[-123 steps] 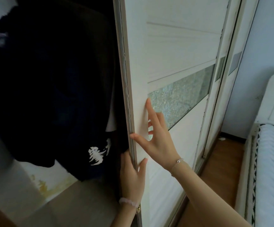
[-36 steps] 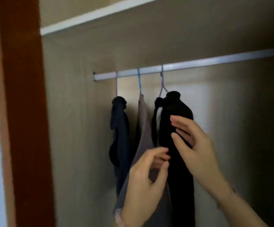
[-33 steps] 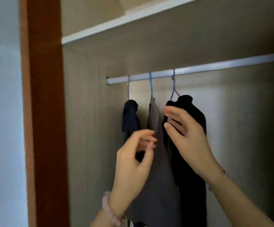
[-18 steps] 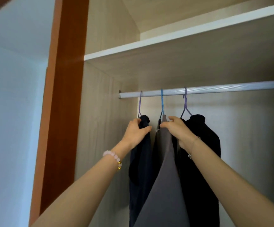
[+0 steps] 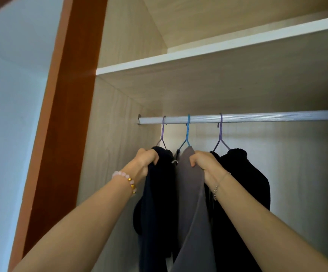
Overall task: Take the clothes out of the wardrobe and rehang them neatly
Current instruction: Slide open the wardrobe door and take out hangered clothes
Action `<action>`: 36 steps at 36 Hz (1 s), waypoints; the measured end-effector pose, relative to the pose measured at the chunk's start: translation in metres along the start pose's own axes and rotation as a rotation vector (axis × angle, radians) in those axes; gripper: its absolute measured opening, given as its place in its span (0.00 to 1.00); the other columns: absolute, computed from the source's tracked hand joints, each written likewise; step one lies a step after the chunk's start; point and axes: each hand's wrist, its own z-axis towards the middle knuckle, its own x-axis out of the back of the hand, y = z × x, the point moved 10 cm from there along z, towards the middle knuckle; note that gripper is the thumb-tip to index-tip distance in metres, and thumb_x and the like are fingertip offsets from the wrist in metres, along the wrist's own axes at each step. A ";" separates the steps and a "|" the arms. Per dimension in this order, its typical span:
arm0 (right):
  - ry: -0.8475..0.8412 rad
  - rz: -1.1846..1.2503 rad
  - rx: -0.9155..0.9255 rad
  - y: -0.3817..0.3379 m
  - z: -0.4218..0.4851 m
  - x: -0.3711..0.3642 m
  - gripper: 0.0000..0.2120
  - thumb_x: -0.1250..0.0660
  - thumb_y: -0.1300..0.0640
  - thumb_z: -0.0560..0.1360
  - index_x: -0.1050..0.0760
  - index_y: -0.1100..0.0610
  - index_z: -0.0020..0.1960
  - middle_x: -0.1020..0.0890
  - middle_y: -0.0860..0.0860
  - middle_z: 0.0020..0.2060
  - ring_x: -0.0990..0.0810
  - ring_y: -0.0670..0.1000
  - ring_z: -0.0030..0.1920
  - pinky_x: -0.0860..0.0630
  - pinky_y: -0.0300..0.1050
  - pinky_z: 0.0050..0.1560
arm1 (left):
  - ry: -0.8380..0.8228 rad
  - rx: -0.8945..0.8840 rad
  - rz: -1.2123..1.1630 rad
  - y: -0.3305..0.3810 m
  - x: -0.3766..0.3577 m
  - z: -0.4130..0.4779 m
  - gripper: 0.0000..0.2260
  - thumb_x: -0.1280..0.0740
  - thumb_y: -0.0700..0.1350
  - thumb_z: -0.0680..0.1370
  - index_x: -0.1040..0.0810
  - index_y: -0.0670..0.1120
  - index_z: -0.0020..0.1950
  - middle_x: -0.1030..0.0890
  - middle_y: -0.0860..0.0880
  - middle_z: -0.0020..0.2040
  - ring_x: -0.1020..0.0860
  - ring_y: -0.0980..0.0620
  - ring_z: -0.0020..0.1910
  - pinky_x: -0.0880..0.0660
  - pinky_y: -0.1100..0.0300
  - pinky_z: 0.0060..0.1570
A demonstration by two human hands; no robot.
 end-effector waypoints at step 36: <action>-0.606 0.228 -0.381 0.291 -0.294 -0.028 0.32 0.42 0.69 0.51 0.23 0.50 0.52 0.14 0.45 0.41 0.17 0.41 0.42 0.26 0.33 0.37 | 0.044 0.495 -0.043 -0.292 0.081 -0.355 0.29 0.41 0.31 0.53 0.22 0.39 0.53 0.19 0.35 0.46 0.20 0.39 0.41 0.28 0.58 0.33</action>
